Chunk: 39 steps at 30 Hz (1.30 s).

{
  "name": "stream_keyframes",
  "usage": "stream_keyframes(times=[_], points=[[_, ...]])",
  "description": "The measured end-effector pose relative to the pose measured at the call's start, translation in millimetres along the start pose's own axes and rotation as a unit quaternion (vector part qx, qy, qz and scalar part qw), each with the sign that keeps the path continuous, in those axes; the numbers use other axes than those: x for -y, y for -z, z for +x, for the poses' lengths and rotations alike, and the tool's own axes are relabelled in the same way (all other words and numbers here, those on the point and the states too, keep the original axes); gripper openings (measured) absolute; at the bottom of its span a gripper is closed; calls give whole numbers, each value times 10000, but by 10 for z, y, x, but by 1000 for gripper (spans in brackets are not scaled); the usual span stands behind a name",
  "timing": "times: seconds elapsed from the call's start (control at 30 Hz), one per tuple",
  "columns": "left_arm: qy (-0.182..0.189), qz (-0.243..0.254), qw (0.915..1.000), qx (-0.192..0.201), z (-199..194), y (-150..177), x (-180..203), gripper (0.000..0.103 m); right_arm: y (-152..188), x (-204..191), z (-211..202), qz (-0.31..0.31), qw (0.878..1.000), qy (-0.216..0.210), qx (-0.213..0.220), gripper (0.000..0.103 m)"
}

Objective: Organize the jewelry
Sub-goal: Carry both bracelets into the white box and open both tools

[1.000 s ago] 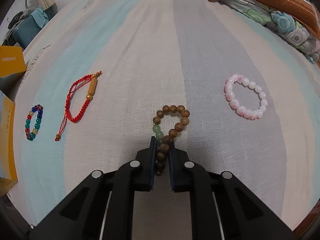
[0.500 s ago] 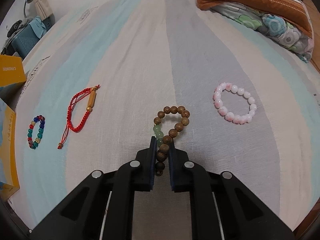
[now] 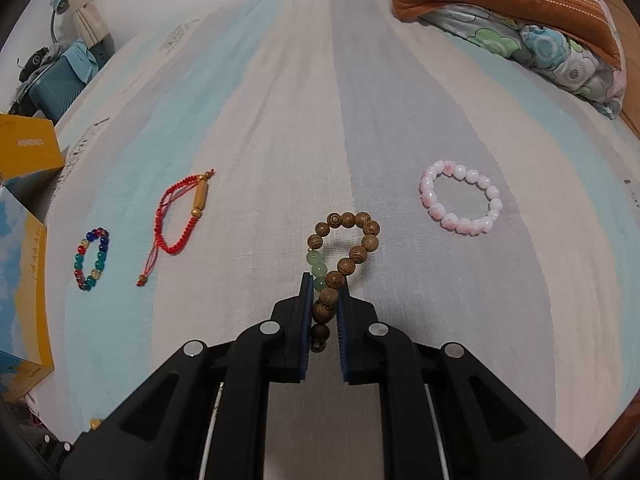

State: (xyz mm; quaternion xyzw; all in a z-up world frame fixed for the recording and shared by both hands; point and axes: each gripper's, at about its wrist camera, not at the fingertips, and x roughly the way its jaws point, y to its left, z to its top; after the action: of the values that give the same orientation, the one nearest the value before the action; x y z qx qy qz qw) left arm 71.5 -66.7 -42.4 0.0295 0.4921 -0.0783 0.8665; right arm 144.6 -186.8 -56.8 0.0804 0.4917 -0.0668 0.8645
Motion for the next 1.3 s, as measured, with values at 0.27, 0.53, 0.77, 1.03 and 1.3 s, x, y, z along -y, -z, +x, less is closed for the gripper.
stream_keyframes(times=[0.27,0.53,0.77,1.03,1.3], points=[[-63,-18,9999,125,-186,-77,-64,9,-1,-1,-274,102,9999,-39,124,10],[-144,-5,9995,296,-442,-219,-177,9,45,-128,-534,74,9997,-82,213,10],[-239,-68,9988,417,-633,-405,-379,9,46,-392,-790,-45,9993,-120,356,10],[-293,-184,9982,489,-848,-515,-700,9,31,-799,-966,-212,9986,-243,413,10],[-460,-389,9961,650,-1100,-579,-1068,9,0,-1307,-1097,-477,9970,-375,484,10]])
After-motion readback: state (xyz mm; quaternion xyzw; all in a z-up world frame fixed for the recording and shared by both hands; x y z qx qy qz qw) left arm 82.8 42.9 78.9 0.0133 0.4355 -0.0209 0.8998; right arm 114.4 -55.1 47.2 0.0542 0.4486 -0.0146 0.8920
